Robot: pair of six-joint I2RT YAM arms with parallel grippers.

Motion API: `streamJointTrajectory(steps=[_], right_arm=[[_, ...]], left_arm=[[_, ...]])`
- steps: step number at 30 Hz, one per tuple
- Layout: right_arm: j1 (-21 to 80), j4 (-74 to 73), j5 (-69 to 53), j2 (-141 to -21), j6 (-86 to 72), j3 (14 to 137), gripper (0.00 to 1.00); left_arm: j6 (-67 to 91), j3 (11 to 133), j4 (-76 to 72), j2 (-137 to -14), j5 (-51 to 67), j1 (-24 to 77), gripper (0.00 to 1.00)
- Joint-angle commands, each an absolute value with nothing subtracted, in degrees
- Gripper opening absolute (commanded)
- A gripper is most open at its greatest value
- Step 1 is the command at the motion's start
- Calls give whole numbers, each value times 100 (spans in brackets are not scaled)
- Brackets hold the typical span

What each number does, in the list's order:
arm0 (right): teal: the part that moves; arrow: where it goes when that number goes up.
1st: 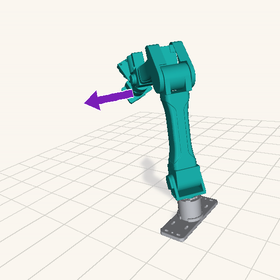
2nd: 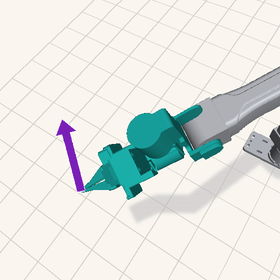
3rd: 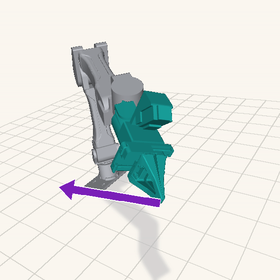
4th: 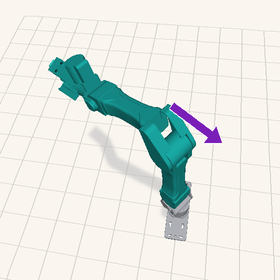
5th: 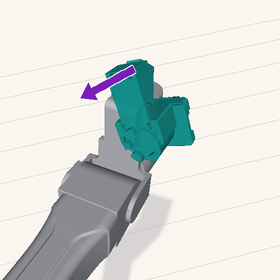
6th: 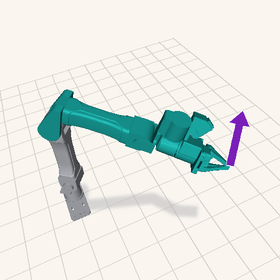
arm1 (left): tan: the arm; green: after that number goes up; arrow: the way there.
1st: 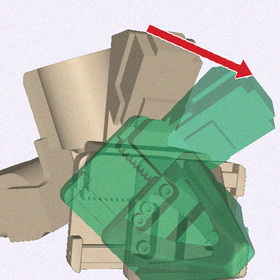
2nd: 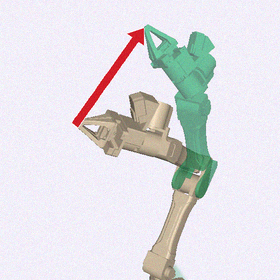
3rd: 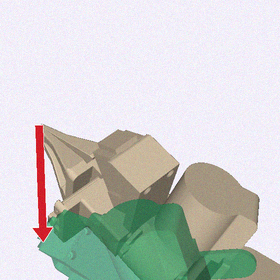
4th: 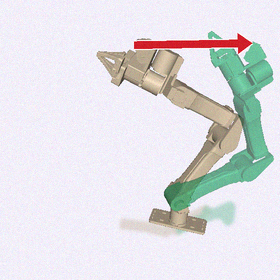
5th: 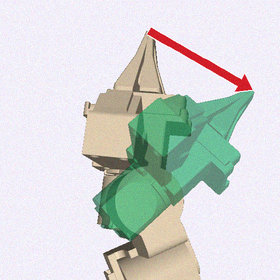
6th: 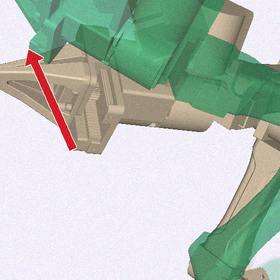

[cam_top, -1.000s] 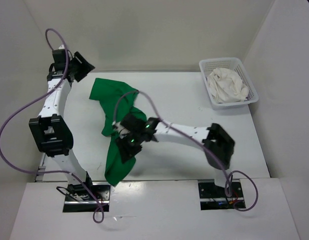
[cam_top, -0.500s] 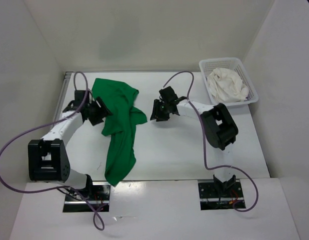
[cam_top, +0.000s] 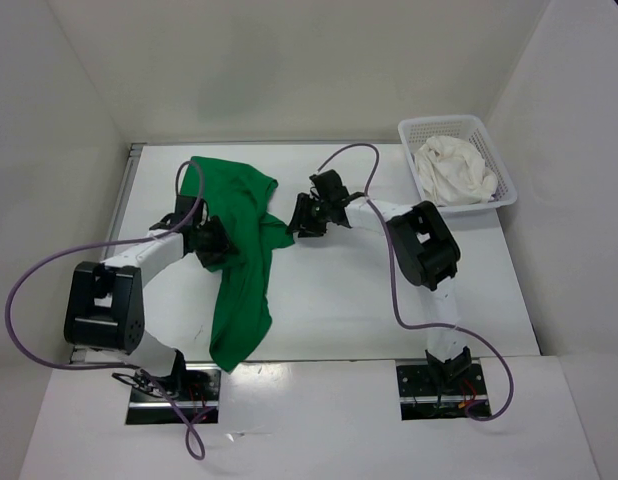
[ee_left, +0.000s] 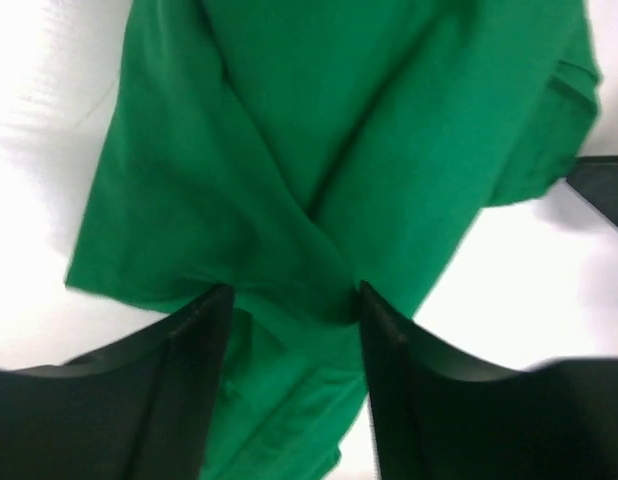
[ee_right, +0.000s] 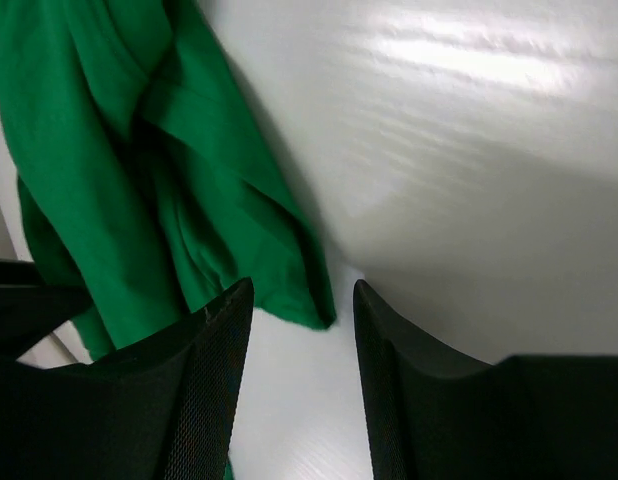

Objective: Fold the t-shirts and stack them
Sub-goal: Flatten out the tshirt

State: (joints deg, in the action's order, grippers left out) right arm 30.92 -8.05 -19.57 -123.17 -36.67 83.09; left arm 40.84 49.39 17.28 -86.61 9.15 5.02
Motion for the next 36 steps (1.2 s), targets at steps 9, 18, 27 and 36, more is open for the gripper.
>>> streamJointTrajectory(steps=[9,18,27,36], right_arm=[[3111,-1353,-1609,-12798,-3647,9256,1],[2786,-1476,-1424,-10417,-4226,6595,1],[2786,-1879,-1468,-8660,-4570,4500,28],[2786,-2689,-326,-8735,-3613,6386,15]], left_arm=[[4052,5923,1169,-9765,519,527,18],[3999,7635,1318,-10607,536,158,10],[3999,7726,1318,-10872,431,-131,41],[3789,7287,1511,-9573,508,-282,100]])
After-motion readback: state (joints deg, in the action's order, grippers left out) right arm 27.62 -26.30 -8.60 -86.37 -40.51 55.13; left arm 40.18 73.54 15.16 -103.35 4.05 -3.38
